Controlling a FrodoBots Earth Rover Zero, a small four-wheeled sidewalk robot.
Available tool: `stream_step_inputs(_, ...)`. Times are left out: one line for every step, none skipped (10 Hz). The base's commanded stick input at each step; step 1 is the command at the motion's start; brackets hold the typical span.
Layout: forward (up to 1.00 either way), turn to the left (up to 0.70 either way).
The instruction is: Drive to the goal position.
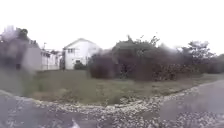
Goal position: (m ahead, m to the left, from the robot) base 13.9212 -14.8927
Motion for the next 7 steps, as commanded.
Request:
stream_step_inputs(0.40,0.00)
stream_step_inputs(0.00,0.00)
stream_step_inputs(0.00,0.00)
stream_step_inputs(0.00,0.00)
stream_step_inputs(0.00,0.00)
stream_step_inputs(0.00,0.00)
stream_step_inputs(0.00,-0.25)
